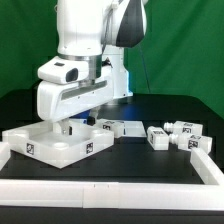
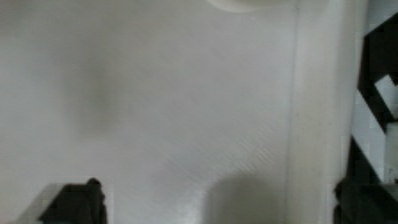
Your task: Assemble one leg
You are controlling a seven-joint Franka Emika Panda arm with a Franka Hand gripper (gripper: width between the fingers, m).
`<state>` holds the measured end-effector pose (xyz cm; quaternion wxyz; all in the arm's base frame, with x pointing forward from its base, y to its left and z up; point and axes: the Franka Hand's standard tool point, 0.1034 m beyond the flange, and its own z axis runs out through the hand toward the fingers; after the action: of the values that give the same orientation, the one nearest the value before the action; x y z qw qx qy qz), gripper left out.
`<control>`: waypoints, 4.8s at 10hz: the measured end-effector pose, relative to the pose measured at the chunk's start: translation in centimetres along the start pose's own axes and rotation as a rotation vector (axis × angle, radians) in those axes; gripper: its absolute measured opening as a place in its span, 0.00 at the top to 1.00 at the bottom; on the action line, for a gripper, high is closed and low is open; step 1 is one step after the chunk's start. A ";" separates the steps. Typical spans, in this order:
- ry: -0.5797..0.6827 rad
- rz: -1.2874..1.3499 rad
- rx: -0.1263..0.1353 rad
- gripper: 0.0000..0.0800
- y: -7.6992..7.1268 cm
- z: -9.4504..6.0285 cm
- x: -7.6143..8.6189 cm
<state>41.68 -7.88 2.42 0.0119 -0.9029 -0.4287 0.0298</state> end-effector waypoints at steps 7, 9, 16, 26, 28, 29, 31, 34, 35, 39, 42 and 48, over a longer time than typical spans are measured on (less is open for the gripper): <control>-0.024 -0.001 0.032 0.19 -0.9 -1.1 0.5; -0.023 0.000 0.034 0.19 -1.1 -0.3 0.2; -0.025 0.004 0.042 0.47 -1.4 1.4 -0.1; -0.008 0.058 0.000 0.93 -3.3 -0.7 4.1; 0.003 0.013 -0.021 0.93 -4.1 -1.6 6.7; 0.005 -0.026 -0.024 0.93 -4.1 -1.8 7.4; -0.020 -0.166 -0.002 0.93 -3.6 -2.4 9.5; -0.028 -0.195 0.012 0.93 -3.4 -2.1 10.1; -0.029 -0.195 0.013 0.93 -3.4 -2.1 10.1; -0.007 -0.329 -0.007 0.93 -2.2 -1.4 10.7; -0.001 -0.490 0.000 0.93 -0.6 -0.6 13.1; 0.031 -0.653 -0.046 0.93 0.0 -0.1 13.1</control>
Offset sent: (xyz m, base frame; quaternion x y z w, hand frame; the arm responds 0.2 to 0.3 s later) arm 0.0049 0.0010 0.0068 0.0293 -0.0266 0.0148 0.9991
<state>49.95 2.24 1.91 0.0070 -0.7183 -0.6957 0.0013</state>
